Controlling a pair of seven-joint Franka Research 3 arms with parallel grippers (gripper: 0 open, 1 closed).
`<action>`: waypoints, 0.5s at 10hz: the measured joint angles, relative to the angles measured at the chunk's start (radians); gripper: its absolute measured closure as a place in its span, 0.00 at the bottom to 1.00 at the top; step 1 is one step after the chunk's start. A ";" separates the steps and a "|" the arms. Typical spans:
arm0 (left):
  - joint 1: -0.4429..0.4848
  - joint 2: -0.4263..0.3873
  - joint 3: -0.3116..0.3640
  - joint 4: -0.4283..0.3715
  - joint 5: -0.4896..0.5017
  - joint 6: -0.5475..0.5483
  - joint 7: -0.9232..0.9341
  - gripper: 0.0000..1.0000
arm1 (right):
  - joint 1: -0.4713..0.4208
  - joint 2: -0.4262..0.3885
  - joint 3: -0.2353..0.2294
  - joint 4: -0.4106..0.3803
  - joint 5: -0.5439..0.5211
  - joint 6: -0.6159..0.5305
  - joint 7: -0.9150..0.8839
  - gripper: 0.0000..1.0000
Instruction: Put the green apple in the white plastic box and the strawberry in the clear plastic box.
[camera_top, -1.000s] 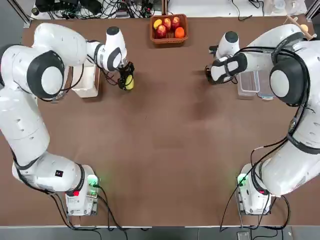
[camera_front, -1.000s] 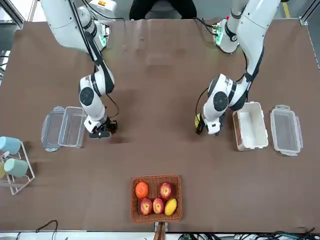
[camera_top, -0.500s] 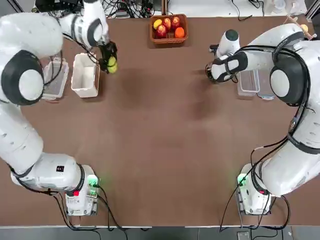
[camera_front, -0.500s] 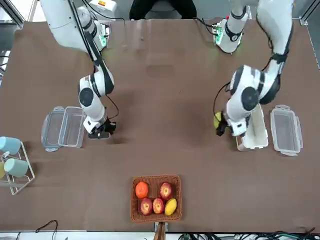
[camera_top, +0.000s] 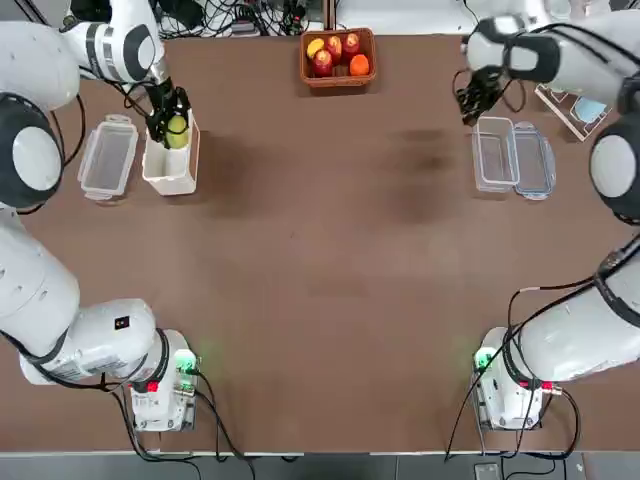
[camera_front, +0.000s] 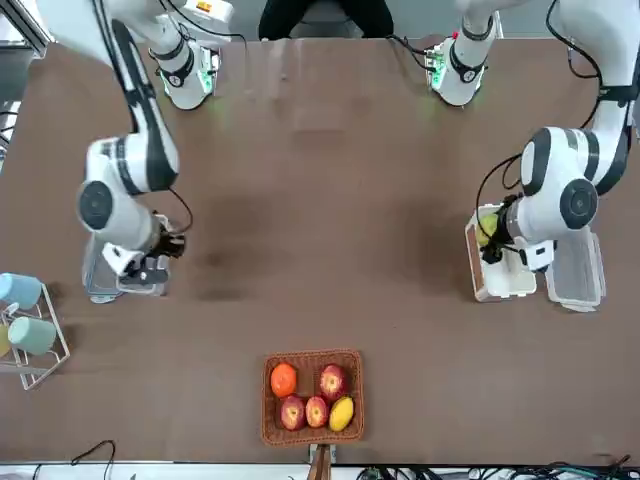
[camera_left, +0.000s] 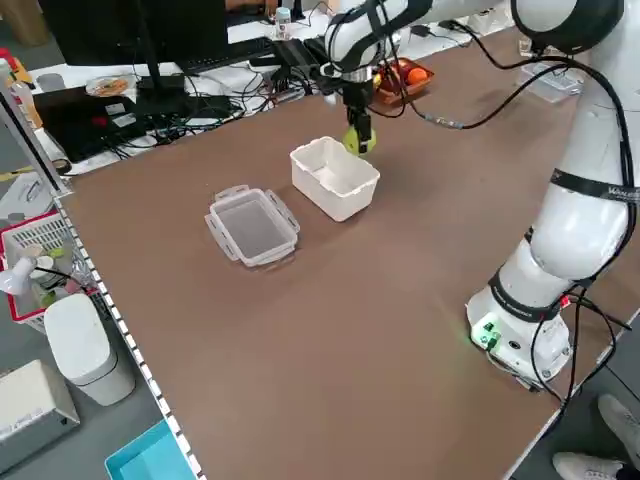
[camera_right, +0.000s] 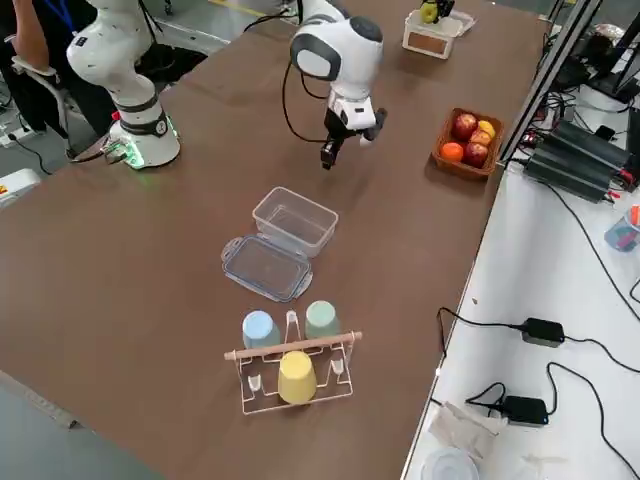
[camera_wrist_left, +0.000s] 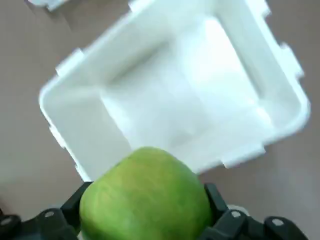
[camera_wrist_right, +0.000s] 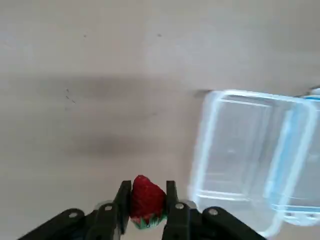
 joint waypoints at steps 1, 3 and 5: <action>0.032 0.012 0.000 0.000 0.019 0.011 0.000 0.07 | -0.043 -0.015 -0.003 -0.003 0.000 -0.011 -0.085 0.68; 0.065 0.025 0.000 0.001 0.025 0.035 0.003 0.07 | -0.113 -0.008 -0.005 -0.044 0.000 0.048 -0.205 0.68; 0.059 0.038 -0.006 0.001 0.025 0.060 -0.001 0.00 | -0.159 0.003 -0.005 -0.112 0.000 0.174 -0.284 0.68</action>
